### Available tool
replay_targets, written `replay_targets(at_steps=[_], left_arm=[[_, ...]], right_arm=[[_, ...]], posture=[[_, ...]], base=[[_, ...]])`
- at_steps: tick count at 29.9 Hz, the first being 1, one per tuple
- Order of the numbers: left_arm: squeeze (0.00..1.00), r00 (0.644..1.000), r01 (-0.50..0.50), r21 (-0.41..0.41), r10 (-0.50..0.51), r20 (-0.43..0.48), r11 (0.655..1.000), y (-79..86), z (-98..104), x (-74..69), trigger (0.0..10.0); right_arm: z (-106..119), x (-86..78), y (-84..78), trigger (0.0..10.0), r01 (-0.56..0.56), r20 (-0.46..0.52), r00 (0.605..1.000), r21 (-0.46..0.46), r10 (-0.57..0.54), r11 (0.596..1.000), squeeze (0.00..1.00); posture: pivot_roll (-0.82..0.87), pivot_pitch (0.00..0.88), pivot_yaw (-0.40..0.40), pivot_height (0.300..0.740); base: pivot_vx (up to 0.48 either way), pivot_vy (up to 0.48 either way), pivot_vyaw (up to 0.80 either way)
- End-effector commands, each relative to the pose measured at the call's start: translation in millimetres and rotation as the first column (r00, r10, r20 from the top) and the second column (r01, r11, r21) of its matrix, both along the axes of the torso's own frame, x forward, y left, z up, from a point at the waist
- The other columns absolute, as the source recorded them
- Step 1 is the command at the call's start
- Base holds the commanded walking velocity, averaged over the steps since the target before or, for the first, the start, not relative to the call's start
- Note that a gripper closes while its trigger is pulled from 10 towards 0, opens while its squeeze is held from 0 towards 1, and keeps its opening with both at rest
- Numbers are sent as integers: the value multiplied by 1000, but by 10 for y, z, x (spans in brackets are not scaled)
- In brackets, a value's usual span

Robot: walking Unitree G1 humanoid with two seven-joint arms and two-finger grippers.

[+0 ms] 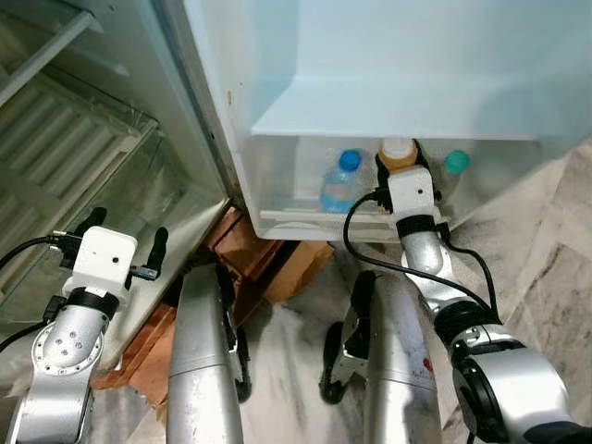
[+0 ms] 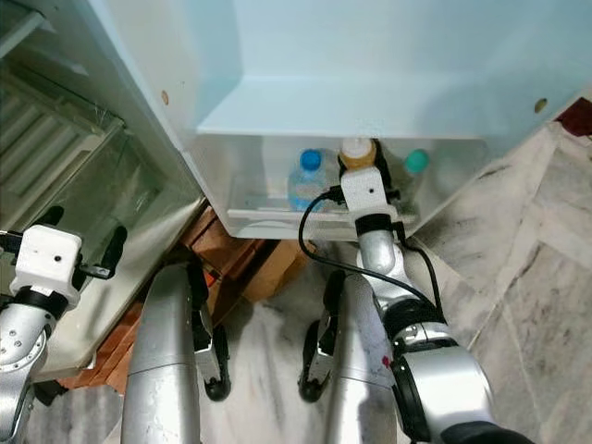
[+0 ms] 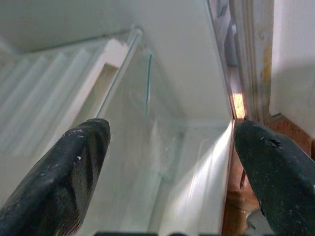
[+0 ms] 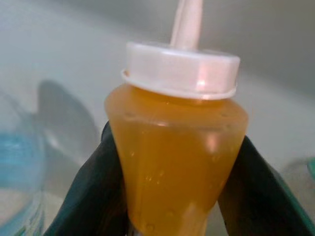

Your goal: Restocking fridge

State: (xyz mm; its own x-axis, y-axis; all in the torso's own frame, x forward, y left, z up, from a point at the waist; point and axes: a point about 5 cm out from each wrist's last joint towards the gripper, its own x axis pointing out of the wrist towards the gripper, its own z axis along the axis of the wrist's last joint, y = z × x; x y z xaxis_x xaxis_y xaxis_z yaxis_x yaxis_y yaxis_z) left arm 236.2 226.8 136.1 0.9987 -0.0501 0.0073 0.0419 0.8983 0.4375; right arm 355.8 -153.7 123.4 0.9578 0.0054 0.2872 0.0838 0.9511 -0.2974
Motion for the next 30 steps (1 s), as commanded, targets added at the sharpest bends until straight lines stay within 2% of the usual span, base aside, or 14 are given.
replay_targets(at_steps=[1, 8, 14, 16, 17, 23, 30], left_arm=[[0, 999, -13, -1, 13, -32, 1000, 13, -92, -40, 10000], [0, 1000, -17, 0, 17, -22, 1000, 10, -93, -35, 10000], [0, 999, -20, -3, 20, -27, 1000, 12, -127, -42, 10000], [0, 999, -17, -11, 17, -29, 1000, -12, -150, -32, 10000], [0, 1000, -12, -19, 11, -29, 1000, -41, -167, -15, 10000], [0, 1000, -2, -25, 2, -27, 1000, -74, -181, 20, 10000], [0, 999, 12, -39, -13, -29, 999, -81, -225, 93, 10000]], right_arm=[[-195, -40, -176, 10000, 113, -121, 987, 80, -103, 990, 0], [-296, -56, -41, 10000, 70, -182, 982, 65, -57, 995, 0], [-401, -108, -51, 10000, 60, -230, 972, 91, -38, 994, 0], [-400, -108, -93, 10000, 69, -235, 971, 116, -40, 991, 996], [-388, -99, -104, 10000, 52, -237, 971, 154, -15, 987, 1000], [-353, -76, -107, 10000, 51, -231, 973, 185, -7, 981, 1000], [-272, -47, -54, 10000, -33, -208, 975, 228, 82, 973, 1000]], posture=[[243, 337, -6, 515], [246, 329, -18, 515], [229, 319, -28, 515], [217, 313, -30, 515], [213, 308, -31, 515], [206, 295, -32, 515], [178, 248, -41, 515]], base=[[0, 0, 0], [0, 0, 0], [0, 0, 0], [0, 0, 0], [0, 0, 0], [0, 0, 0], [0, 0, 0]])
